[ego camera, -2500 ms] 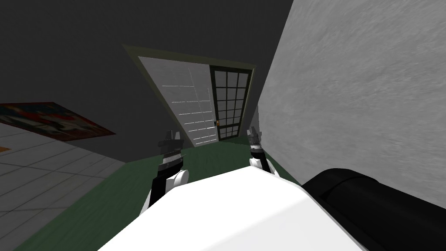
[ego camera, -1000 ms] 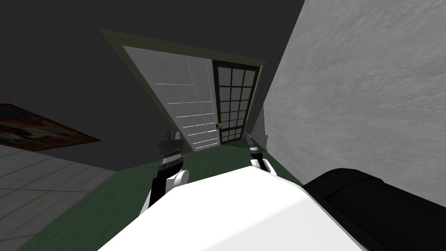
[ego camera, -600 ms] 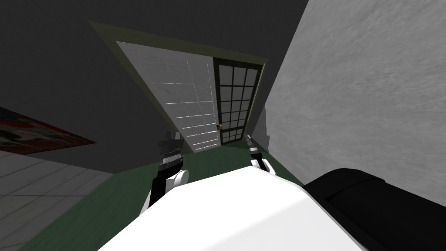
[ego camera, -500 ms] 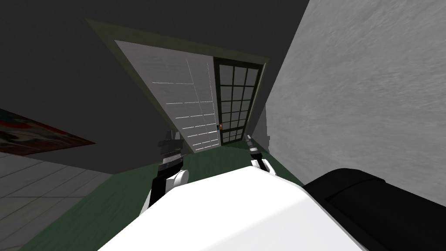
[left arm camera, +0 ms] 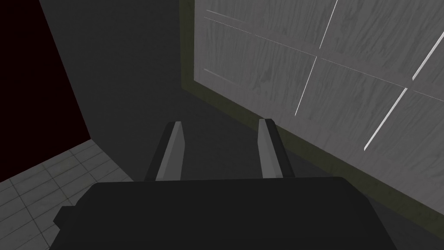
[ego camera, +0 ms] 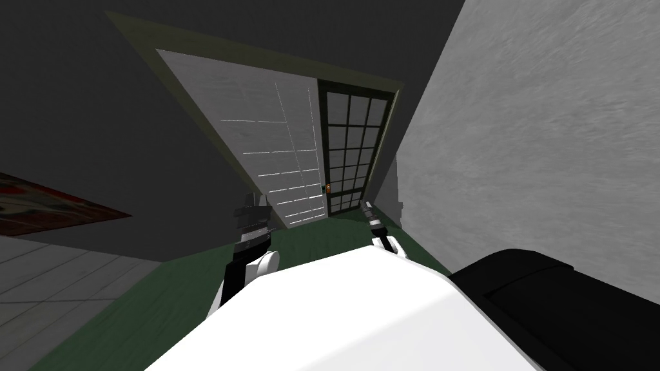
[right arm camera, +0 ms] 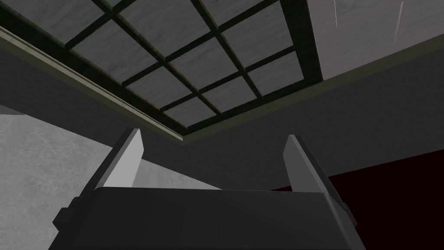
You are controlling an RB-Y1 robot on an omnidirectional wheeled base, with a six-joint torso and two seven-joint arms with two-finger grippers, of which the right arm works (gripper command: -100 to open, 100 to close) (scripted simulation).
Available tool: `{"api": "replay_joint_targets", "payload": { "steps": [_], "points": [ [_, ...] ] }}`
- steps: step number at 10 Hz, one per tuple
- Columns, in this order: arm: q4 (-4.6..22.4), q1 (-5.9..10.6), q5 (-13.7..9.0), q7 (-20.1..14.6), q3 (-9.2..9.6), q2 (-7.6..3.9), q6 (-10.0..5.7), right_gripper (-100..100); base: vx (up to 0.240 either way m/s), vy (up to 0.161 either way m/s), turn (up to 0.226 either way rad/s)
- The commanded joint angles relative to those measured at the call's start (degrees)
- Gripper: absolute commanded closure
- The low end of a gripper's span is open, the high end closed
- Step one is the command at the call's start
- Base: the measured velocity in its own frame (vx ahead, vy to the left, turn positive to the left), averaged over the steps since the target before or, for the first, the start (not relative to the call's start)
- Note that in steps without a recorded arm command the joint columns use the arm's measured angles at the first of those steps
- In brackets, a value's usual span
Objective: Pull the door open
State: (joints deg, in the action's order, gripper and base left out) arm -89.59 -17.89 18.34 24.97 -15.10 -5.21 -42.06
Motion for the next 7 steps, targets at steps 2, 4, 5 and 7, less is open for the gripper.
{"api": "replay_joint_targets", "payload": {
  "steps": [2,4,5,7],
  "points": [
    [3.4,1.24,1.8,2.6,-1.09,-0.24,-0.96,-100,0.106,0.043,-0.005],
    [5.9,2.08,3.3,4.5,-1.87,-0.25,-1.73,-100,0.094,0.046,-0.004],
    [7.2,2.5,4.0,5.5,-2.26,-0.25,-2.11,-100,0.098,0.031,-0.005],
    [9.7,3.35,5.4,7.4,-3.04,-0.26,-2.87,-100,0.102,0.043,-0.003]
  ]
}}
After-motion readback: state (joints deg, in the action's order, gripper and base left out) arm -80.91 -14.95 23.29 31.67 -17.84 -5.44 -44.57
